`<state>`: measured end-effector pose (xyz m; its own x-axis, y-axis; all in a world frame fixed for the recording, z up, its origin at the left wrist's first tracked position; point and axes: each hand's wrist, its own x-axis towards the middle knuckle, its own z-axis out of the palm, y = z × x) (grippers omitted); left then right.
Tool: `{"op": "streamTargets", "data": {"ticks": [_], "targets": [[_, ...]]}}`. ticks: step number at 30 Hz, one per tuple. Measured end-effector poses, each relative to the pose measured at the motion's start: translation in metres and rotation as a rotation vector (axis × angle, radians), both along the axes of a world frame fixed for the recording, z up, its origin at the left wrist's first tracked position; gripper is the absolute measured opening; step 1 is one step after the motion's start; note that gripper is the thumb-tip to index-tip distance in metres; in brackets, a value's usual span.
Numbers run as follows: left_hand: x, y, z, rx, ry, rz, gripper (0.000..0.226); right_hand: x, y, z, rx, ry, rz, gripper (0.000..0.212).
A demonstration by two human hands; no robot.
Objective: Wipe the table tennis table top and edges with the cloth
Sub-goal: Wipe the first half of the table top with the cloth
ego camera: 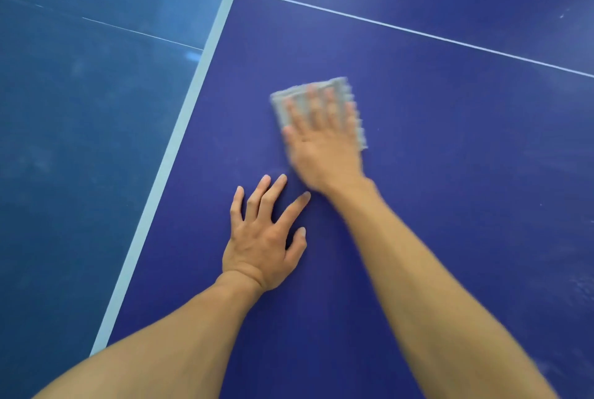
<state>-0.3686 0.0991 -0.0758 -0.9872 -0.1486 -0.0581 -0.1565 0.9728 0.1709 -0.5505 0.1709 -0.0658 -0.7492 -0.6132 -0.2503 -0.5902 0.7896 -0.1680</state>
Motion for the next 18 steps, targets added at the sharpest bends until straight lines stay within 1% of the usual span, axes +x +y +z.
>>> {"op": "streamTargets", "data": {"ticks": [2, 5, 6, 8, 10, 11, 15, 18], "targets": [[0.001, -0.001, 0.000, -0.004, -0.018, -0.002, 0.056, -0.036, 0.058, -0.004, 0.022, 0.029, -0.295, 0.060], [0.003, -0.002, -0.001, -0.011, -0.050, -0.010, 0.058, -0.052, 0.143, 0.001, 0.037, -0.074, -0.670, 0.060], [0.003, -0.002, 0.000, -0.010, -0.057, -0.013, 0.058, -0.044, 0.164, 0.003, 0.044, -0.098, -0.753, 0.060], [0.003, -0.002, 0.000, -0.011, -0.070, -0.011, 0.059, -0.010, 0.188, 0.005, 0.040, -0.103, -0.823, 0.060], [0.003, -0.002, 0.000, -0.009, -0.091, -0.004, 0.061, 0.044, 0.191, 0.004, 0.029, -0.069, -0.801, 0.062], [0.004, -0.002, 0.000, -0.010, -0.098, -0.004, 0.061, 0.076, 0.186, 0.003, 0.031, -0.053, -0.750, 0.063], [0.003, -0.003, 0.000, -0.004, -0.105, -0.005, 0.062, 0.195, 0.162, 0.000, -0.012, 0.000, -0.421, 0.062], [0.006, -0.002, 0.001, 0.006, -0.093, 0.000, 0.062, 0.232, 0.165, 0.001, 0.002, -0.012, -0.315, 0.061]]}}
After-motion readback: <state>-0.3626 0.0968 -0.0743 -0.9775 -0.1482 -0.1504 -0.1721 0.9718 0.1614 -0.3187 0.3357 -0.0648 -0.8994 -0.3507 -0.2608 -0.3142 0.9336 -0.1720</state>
